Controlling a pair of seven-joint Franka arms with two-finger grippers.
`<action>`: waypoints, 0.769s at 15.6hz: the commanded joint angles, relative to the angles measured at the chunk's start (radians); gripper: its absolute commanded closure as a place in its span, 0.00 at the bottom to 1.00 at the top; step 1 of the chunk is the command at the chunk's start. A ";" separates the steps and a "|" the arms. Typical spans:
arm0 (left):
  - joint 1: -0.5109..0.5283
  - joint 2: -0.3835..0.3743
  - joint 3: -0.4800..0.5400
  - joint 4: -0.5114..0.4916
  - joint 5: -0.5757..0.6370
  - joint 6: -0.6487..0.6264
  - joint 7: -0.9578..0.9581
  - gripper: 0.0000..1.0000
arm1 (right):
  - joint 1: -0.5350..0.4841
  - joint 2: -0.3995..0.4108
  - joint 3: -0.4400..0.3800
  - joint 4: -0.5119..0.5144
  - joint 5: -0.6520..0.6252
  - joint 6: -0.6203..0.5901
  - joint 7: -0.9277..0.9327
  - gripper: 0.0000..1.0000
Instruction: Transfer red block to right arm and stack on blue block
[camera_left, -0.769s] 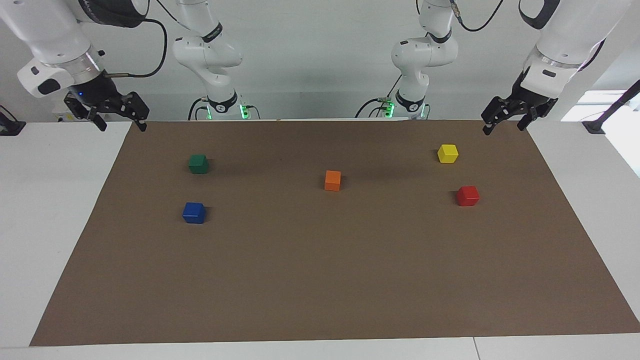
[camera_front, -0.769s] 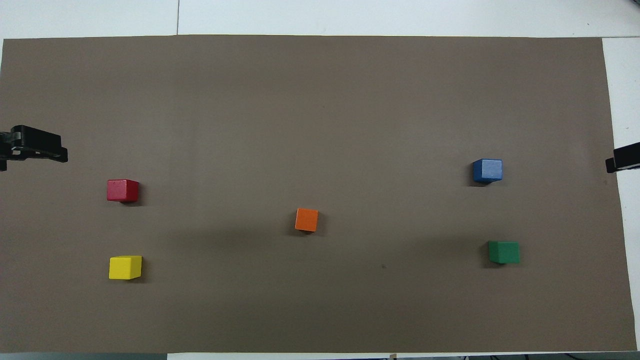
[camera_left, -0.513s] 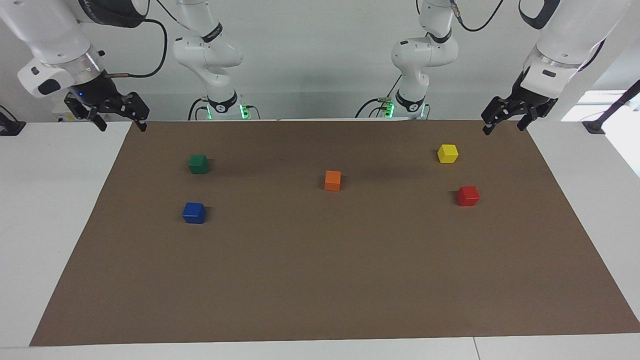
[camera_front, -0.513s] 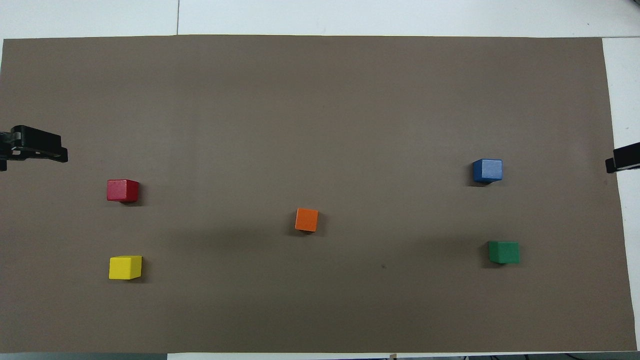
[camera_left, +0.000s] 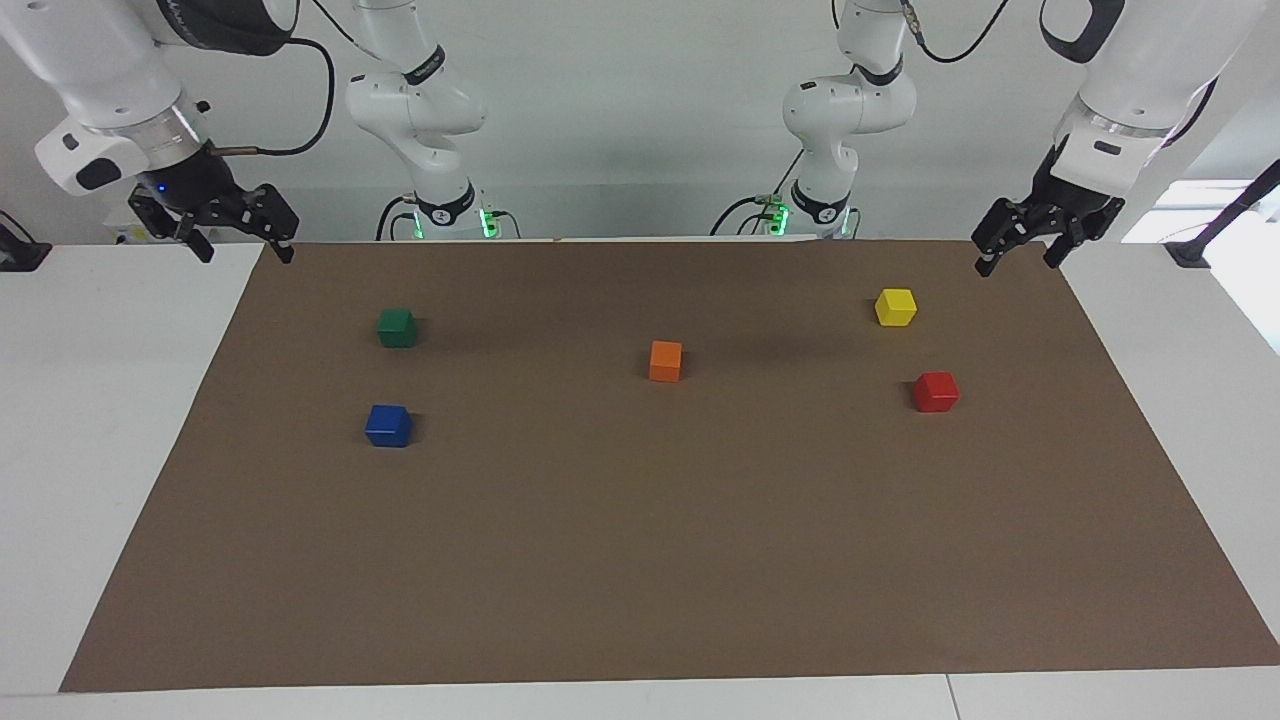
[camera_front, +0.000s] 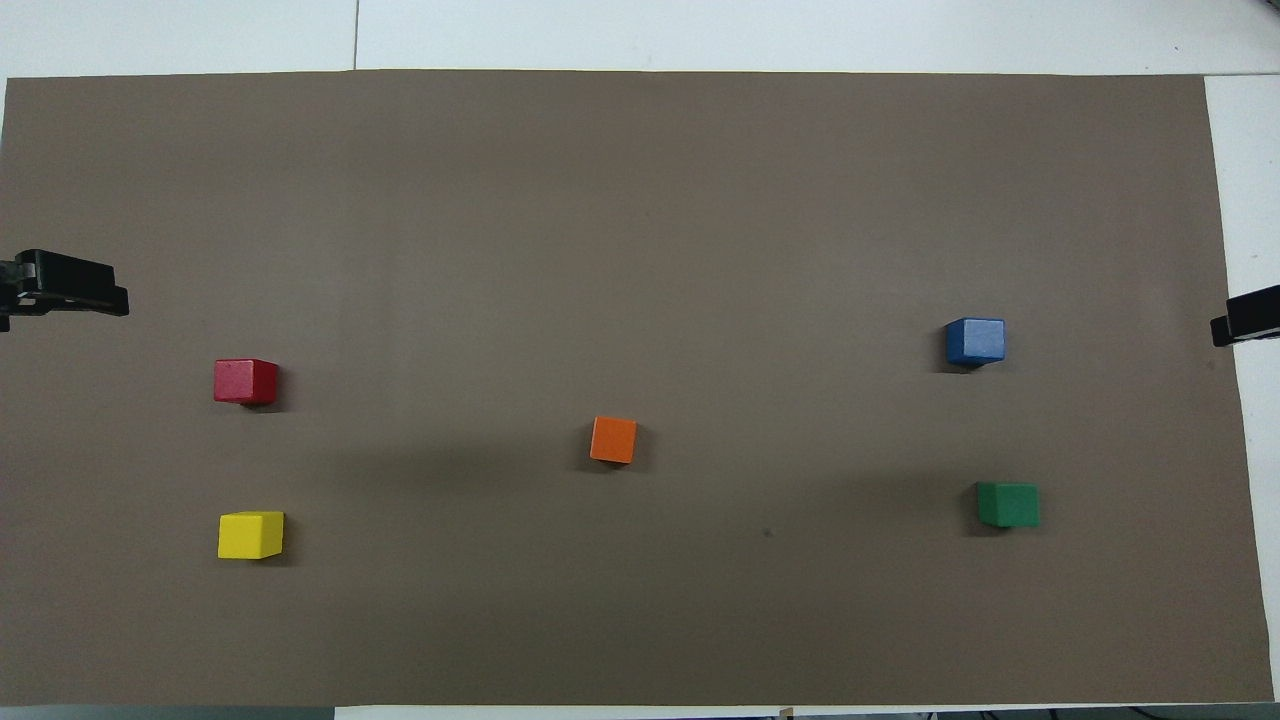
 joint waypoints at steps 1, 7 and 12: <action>0.019 -0.032 -0.002 -0.160 0.004 0.119 0.048 0.00 | -0.003 -0.020 0.000 -0.040 0.011 0.023 0.007 0.00; 0.073 0.035 0.002 -0.400 0.004 0.438 0.128 0.00 | 0.007 -0.106 0.002 -0.228 0.011 0.166 0.012 0.00; 0.089 0.093 0.002 -0.519 0.004 0.610 0.118 0.00 | 0.010 -0.093 0.006 -0.273 0.012 0.224 0.009 0.00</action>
